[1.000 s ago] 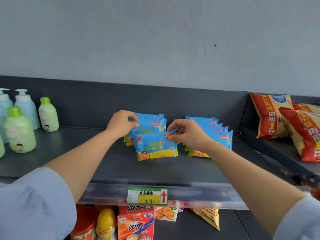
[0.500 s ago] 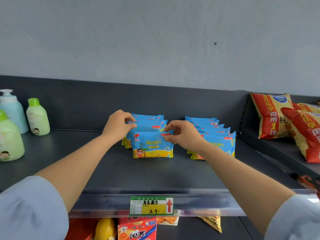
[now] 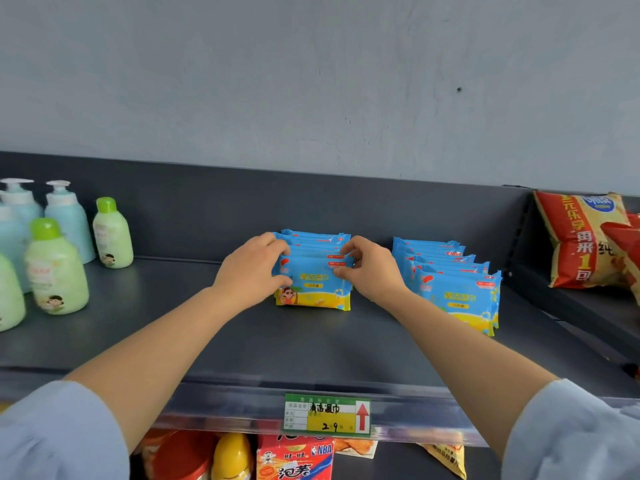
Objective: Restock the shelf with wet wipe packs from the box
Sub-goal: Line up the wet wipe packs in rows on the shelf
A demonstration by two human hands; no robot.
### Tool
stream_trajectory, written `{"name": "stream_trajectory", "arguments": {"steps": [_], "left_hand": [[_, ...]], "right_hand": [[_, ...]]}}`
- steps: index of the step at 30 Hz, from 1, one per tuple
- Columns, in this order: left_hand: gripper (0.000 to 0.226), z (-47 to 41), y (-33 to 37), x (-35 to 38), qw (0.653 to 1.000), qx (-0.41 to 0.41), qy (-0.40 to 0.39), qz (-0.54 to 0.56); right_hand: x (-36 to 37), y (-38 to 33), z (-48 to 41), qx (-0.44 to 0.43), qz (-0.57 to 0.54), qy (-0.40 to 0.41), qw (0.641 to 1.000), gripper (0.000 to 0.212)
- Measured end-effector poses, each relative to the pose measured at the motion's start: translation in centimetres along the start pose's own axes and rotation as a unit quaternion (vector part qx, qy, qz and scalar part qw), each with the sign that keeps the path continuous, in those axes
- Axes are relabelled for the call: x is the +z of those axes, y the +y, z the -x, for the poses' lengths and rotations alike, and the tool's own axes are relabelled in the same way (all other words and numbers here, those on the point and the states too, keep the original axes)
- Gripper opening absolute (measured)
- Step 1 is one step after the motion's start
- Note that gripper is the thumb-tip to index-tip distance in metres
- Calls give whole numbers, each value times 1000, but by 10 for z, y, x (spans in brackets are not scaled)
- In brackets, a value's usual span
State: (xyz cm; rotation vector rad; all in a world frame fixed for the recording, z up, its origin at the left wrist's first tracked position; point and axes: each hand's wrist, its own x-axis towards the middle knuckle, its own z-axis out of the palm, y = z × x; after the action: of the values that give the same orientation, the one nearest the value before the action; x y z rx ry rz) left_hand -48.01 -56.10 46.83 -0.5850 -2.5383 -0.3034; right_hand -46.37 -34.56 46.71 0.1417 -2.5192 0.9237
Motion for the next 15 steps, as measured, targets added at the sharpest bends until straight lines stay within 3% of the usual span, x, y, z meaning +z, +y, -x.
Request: {"name": "stream_trajectory", "arguments": {"steps": [15], "left_hand": [[45, -9, -2, 5, 999, -14, -10, -38]], "right_hand": [[7, 4, -5, -29, 75, -2, 997, 27]]}}
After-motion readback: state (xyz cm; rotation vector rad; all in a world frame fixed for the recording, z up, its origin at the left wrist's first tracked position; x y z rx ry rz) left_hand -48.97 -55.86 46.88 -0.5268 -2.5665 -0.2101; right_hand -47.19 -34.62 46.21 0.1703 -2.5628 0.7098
